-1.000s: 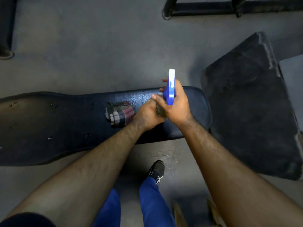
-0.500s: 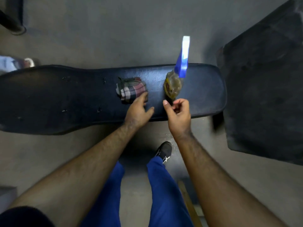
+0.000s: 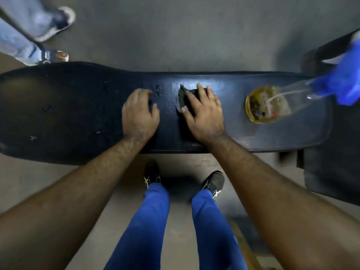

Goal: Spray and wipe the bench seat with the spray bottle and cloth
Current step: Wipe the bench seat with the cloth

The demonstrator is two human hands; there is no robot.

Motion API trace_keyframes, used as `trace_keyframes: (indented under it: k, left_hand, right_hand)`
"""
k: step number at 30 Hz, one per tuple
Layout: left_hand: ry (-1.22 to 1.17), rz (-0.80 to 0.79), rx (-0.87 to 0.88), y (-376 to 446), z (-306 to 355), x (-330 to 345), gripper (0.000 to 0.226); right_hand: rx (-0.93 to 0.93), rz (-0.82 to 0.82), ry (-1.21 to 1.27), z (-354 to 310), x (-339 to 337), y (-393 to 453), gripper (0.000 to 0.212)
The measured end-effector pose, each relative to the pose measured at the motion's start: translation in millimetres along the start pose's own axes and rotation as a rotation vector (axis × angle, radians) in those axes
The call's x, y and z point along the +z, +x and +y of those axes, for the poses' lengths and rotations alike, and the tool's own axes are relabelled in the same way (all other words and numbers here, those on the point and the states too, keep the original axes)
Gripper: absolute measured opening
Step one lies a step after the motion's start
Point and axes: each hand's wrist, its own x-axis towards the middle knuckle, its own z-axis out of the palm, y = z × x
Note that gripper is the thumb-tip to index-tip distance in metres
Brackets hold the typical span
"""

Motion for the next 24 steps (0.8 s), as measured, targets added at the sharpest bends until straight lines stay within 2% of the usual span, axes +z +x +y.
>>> trace_keyframes:
  k: [4,9,13,14,15,17,19,20,23,24]
  left_hand:
    - [0.137,-0.099,0.068,9,-35,17,0.056]
    - [0.091,-0.077,0.112,9,-47,28,0.057]
    - [-0.016,-0.116,0.118,14,-50,16,0.053]
    - [-0.061,-0.115,0.11,14,-53,9,0.051]
    - [-0.09,-0.1,0.102,15,-57,2,0.05]
    - [-0.074,-0.045,0.092,15,-67,-8,0.049]
    - [-0.001,-0.033,0.092,11,-81,-9,0.05]
    - [0.029,-0.047,0.104,8,-88,-7,0.051]
    - [0.062,-0.049,0.158,4,-100,0,0.053]
    - [0.08,-0.038,0.176,2,-102,3,0.053]
  right_hand:
    - [-0.067,0.061,-0.178,4,25,13,0.059]
    - [-0.079,0.09,-0.269,2,34,34,0.054]
    - [0.226,0.158,-0.183,-22,36,66,0.055]
    - [0.217,0.161,-0.137,-36,40,62,0.056]
    - [0.112,0.133,-0.114,-49,46,51,0.056]
    - [-0.23,0.015,-0.178,-62,57,20,0.056]
    - [-0.419,-0.039,-0.263,-44,54,22,0.057]
    - [-0.371,-0.007,-0.273,-39,50,35,0.057]
    - [0.162,0.141,-0.196,-59,54,72,0.056]
    - [0.217,0.143,-0.168,-75,59,71,0.056]
